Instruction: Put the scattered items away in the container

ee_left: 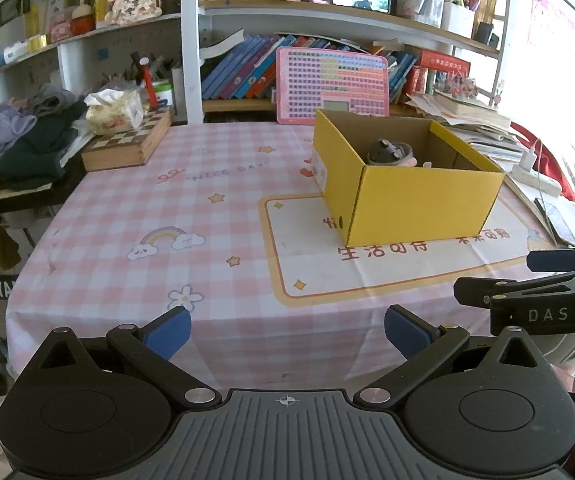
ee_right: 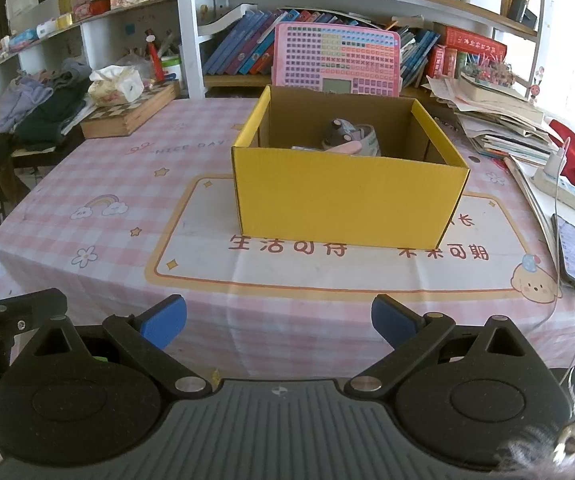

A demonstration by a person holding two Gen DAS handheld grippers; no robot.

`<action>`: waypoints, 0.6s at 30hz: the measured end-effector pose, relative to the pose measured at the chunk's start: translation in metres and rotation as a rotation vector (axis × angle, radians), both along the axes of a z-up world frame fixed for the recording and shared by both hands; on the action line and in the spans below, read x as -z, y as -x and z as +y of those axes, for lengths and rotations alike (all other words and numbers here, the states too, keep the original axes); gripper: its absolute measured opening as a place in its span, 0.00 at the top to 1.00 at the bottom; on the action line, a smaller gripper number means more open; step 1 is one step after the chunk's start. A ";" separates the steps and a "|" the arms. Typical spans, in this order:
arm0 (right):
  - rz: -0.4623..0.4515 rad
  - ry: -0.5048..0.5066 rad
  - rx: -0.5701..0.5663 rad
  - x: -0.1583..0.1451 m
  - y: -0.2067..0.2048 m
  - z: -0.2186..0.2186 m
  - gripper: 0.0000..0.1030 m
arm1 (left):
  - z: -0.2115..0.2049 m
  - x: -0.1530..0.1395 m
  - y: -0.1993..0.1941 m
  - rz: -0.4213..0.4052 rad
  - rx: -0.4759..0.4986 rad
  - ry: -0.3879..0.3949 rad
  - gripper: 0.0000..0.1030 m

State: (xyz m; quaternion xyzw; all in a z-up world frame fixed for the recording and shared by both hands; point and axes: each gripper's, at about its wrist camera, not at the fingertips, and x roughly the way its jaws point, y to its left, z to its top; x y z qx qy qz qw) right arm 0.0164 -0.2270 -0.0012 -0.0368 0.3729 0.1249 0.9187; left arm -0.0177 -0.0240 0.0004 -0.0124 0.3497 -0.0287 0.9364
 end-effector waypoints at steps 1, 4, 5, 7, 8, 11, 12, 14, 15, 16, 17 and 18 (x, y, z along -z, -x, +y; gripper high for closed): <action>0.001 0.001 0.000 0.001 0.000 0.001 0.03 | 0.000 0.000 0.000 -0.001 0.001 0.000 0.00; 0.002 0.003 -0.003 0.001 0.000 0.001 0.03 | 0.000 0.000 0.000 0.000 0.003 0.000 0.00; 0.003 0.003 -0.004 0.002 0.000 0.002 0.03 | 0.000 0.000 0.000 0.000 0.003 0.001 0.00; 0.004 0.005 -0.005 0.003 -0.001 0.003 0.03 | 0.000 0.001 0.000 0.001 0.003 0.001 0.00; 0.006 0.005 -0.006 0.003 -0.001 0.004 0.03 | 0.000 0.001 0.000 0.001 0.003 0.000 0.00; 0.009 0.006 -0.007 0.004 -0.001 0.004 0.03 | 0.001 0.001 -0.001 0.003 0.001 0.000 0.00; 0.010 0.007 -0.009 0.004 -0.001 0.004 0.03 | 0.001 0.001 -0.001 0.003 0.001 0.000 0.00; 0.014 0.008 -0.010 0.004 -0.001 0.005 0.03 | 0.002 0.002 -0.001 0.004 0.000 0.000 0.00; 0.016 0.009 -0.010 0.005 -0.001 0.005 0.03 | 0.002 0.002 -0.002 0.004 0.000 -0.001 0.00; 0.017 0.009 -0.010 0.005 -0.002 0.006 0.03 | 0.002 0.002 -0.002 0.005 -0.001 0.000 0.00; 0.019 0.009 -0.010 0.005 -0.002 0.006 0.03 | 0.003 0.003 -0.002 0.005 -0.001 0.000 0.00; 0.020 0.010 -0.010 0.006 -0.002 0.006 0.03 | 0.003 0.003 -0.002 0.005 -0.002 -0.001 0.00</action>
